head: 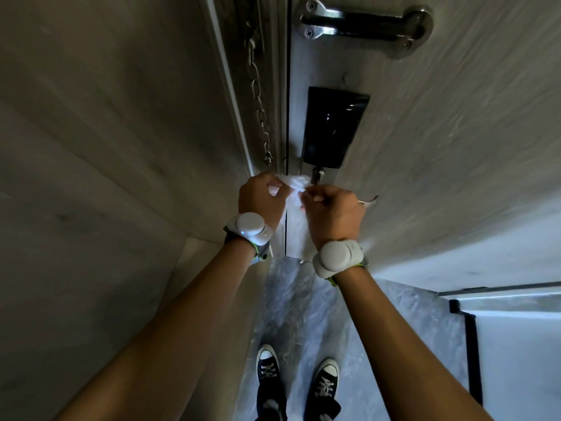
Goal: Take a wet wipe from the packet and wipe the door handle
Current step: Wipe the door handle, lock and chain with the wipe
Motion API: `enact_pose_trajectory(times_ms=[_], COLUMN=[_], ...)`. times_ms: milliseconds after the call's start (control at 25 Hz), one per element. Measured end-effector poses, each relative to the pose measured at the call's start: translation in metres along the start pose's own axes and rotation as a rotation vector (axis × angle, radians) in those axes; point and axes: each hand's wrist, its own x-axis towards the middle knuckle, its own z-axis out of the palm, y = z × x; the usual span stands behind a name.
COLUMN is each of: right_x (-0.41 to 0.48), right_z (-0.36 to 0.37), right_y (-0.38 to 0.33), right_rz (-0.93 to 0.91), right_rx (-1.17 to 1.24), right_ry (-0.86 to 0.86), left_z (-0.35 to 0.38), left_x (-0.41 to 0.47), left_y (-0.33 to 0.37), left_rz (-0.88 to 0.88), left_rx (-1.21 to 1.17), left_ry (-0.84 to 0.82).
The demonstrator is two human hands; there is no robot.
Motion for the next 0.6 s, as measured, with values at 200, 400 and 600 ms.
enact_pose_trajectory(times_ms=[200,400,600], right_x=[-0.018,-0.019,0.001], right_z=[0.027,0.05,0.055], right_y=[0.018,0.034,0.041], right_rz=[0.157,0.289,0.323], right_rx=[0.088,0.267,0.179], right_ry=[0.034,0.07,0.146], left_z=[0.004,0.017,0.03], left_x=[-0.001,0.006,0.016], left_y=[-0.006,-0.005,-0.002], left_rz=[0.072,0.131,0.118], left_rx=[0.052,0.055,0.003], left_ry=[0.0,0.014,0.044])
